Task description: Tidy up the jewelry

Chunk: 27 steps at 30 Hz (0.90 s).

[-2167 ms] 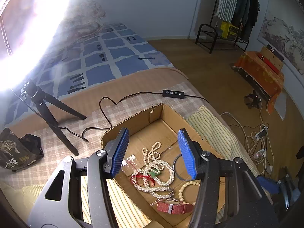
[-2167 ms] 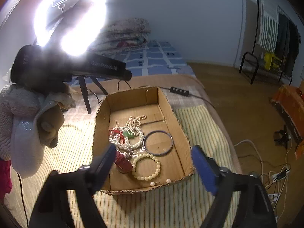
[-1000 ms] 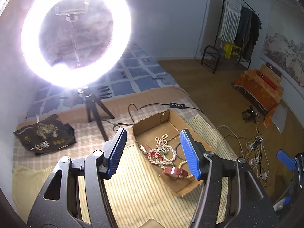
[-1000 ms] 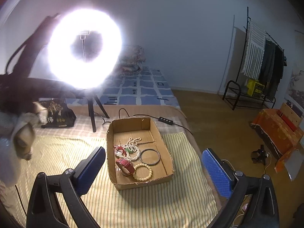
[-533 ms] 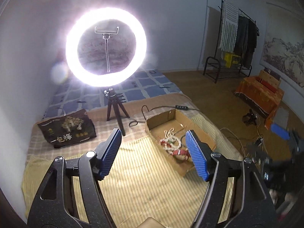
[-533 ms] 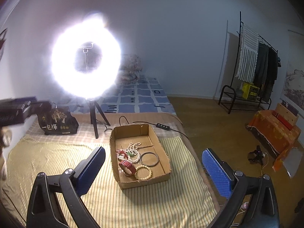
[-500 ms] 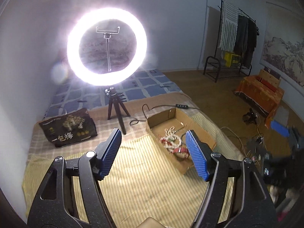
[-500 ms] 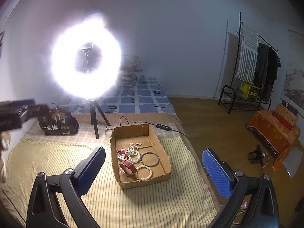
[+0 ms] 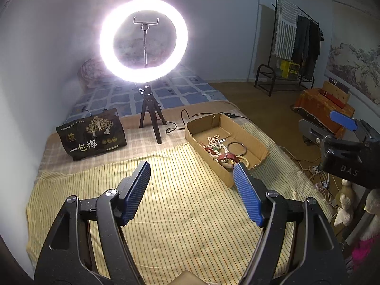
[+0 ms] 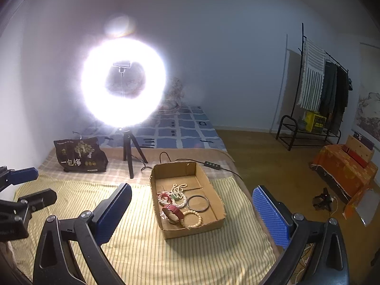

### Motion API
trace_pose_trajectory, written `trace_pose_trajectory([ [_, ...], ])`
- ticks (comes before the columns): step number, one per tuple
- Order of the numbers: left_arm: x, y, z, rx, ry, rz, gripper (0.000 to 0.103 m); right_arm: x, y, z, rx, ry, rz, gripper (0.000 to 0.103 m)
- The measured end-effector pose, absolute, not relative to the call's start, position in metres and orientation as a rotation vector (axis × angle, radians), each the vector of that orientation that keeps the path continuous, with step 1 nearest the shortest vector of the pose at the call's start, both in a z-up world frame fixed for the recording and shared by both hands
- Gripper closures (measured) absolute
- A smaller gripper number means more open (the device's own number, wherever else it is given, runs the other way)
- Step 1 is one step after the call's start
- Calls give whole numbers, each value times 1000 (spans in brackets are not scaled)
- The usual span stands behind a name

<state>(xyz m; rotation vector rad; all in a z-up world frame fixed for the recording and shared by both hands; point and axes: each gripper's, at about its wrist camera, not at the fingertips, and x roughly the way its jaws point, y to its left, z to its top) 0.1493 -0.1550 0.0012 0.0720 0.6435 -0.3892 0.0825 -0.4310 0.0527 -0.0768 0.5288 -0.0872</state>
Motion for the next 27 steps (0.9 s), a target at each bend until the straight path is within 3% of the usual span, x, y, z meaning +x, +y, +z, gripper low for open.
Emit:
trace_pose_trajectory([
  [24, 126, -158, -18, 170, 633, -375, 28, 89, -422, 39, -84, 522, -106, 0],
  [27, 124, -159, -17, 172, 622, -377, 17, 89, -422, 40, -88, 520, -108, 0],
])
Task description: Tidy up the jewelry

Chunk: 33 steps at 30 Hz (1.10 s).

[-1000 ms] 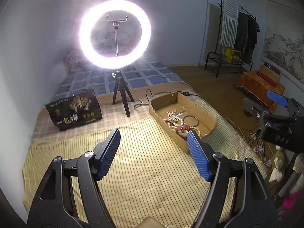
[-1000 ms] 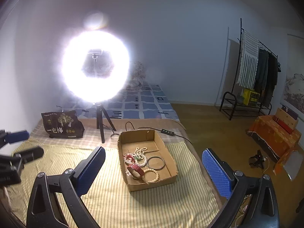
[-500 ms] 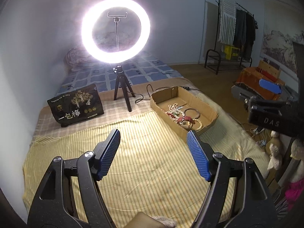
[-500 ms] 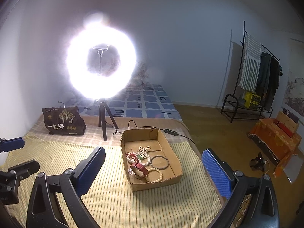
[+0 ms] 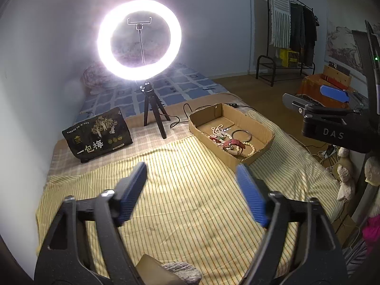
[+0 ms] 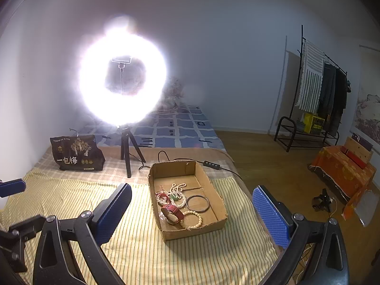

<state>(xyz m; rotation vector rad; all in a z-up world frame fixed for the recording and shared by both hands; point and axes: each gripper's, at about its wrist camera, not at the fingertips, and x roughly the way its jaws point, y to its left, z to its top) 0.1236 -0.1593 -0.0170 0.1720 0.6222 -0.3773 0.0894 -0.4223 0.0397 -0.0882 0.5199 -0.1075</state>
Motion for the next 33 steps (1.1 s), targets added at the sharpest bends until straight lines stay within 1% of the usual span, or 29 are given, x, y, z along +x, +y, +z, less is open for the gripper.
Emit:
trace_pose_trajectory([
  [19, 122, -157, -16, 139, 635, -376, 15, 89, -417, 37, -108, 522, -112, 0],
  [21, 124, -155, -16, 124, 642, -373, 11, 89, -417, 37, -109, 522, -113, 0],
  [22, 125, -153, -16, 114, 643, -372, 6, 89, -417, 37, -109, 522, -114, 0],
  [23, 125, -151, -15, 100, 642, -368, 3, 89, -417, 36, -108, 522, -113, 0],
  [33, 134, -143, -17, 54, 667, -348, 3, 89, -417, 36, -111, 520, -115, 0],
])
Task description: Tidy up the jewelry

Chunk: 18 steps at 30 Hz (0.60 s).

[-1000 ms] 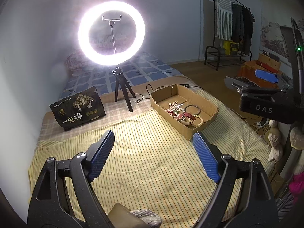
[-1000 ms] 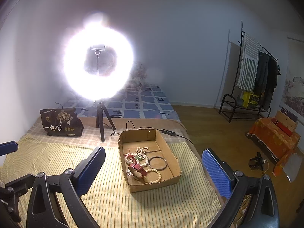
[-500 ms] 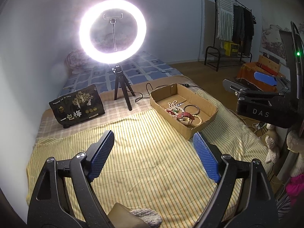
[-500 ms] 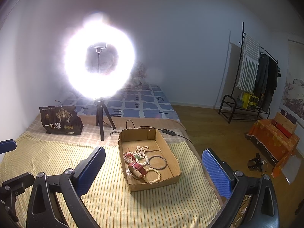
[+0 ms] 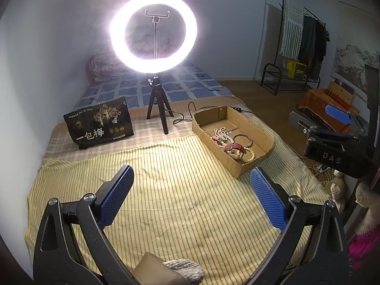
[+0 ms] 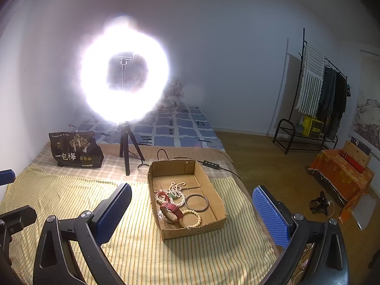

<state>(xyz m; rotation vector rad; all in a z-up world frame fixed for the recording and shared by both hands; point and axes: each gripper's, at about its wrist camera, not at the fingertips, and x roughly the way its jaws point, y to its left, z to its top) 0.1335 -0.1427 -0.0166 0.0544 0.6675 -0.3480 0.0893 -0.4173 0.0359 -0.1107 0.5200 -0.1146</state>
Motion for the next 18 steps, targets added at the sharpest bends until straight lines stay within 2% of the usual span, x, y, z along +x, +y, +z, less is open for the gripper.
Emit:
trace_pose_trajectory([
  [18, 134, -141, -17, 44, 680, -355, 3, 88, -417, 35, -109, 520, -113, 0],
])
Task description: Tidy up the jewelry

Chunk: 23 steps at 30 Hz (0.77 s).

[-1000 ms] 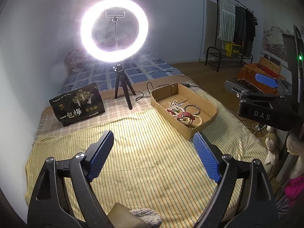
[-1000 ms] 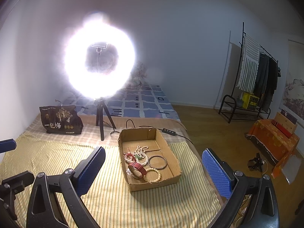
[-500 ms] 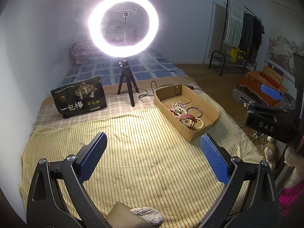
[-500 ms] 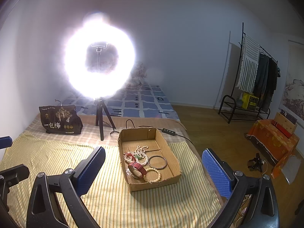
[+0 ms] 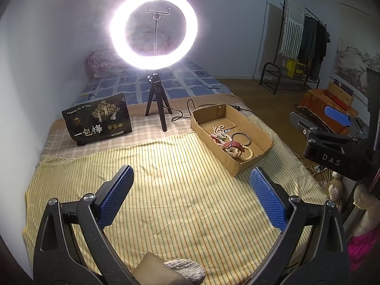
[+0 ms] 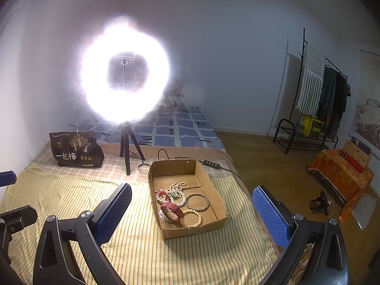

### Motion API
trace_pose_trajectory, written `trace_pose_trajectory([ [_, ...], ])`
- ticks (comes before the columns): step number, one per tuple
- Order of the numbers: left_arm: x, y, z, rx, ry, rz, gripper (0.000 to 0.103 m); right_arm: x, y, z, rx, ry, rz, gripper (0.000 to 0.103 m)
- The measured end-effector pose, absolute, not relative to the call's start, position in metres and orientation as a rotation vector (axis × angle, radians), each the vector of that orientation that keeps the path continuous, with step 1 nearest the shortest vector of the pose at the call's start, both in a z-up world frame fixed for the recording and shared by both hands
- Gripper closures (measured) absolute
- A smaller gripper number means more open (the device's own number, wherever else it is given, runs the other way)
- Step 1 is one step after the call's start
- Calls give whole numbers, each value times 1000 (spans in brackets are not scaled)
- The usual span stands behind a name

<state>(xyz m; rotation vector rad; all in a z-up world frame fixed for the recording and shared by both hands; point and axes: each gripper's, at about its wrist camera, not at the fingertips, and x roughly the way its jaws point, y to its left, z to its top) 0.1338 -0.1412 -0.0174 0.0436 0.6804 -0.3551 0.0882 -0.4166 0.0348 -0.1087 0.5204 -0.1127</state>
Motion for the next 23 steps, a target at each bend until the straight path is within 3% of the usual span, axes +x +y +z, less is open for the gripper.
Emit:
trace_pose_trajectory([
  [23, 129, -142, -16, 76, 653, -339, 3, 86, -413, 33, -120, 525, -106, 0],
])
